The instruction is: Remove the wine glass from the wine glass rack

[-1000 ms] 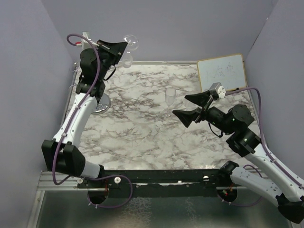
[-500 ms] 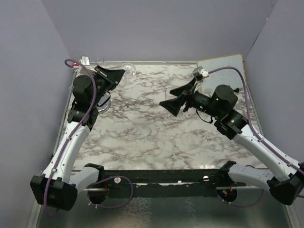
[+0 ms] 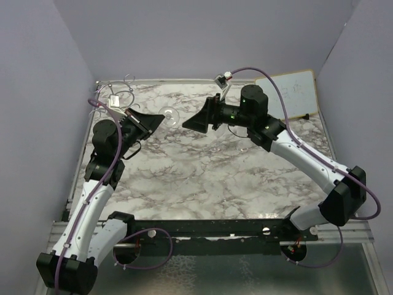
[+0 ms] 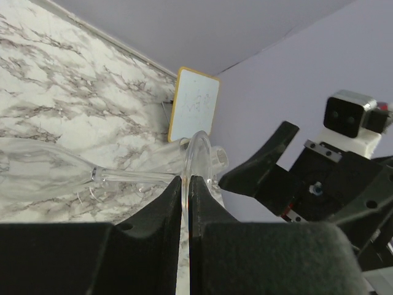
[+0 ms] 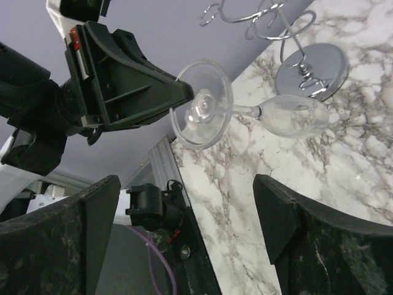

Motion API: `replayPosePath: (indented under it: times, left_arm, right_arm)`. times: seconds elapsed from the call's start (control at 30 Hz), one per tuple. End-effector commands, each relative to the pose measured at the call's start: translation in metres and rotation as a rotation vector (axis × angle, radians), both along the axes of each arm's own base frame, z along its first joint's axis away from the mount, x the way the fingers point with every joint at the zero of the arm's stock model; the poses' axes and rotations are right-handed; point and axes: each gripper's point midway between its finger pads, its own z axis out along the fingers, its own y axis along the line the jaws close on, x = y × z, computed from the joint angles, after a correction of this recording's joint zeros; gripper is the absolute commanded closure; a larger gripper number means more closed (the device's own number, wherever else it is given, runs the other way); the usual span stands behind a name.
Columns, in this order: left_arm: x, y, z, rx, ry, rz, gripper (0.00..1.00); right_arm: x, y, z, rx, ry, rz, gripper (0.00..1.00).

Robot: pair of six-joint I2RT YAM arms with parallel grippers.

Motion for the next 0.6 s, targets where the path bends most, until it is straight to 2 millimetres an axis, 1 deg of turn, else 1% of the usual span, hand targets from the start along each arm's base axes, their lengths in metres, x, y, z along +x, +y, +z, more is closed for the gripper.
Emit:
replayPosePath:
  times: [0.0, 0.1, 0.27, 0.47, 0.57]
  left_arm:
    - [-0.024, -0.008, 0.017, -0.028, -0.070, -0.080, 1.00]
    - [-0.031, -0.012, 0.015, -0.032, -0.077, -0.113, 1.00]
    - [-0.040, -0.016, 0.017, -0.030, -0.105, -0.154, 1.00]
    - [-0.046, -0.021, 0.020, -0.006, -0.139, -0.198, 1.00]
    - [-0.048, -0.023, 0.019, 0.003, -0.143, -0.215, 1.00]
  right_arm:
    - [-0.008, 0.017, 0.008, 0.052, 0.077, 0.103, 0.12]
    - [-0.005, 0.025, 0.003, 0.064, 0.105, 0.133, 0.20]
    - [-0.005, 0.034, -0.003, 0.094, 0.153, 0.178, 0.36]
    - [-0.012, 0.038, -0.001, 0.153, 0.200, 0.238, 0.55]
    - [-0.014, 0.039, -0.001, 0.169, 0.215, 0.251, 0.60]
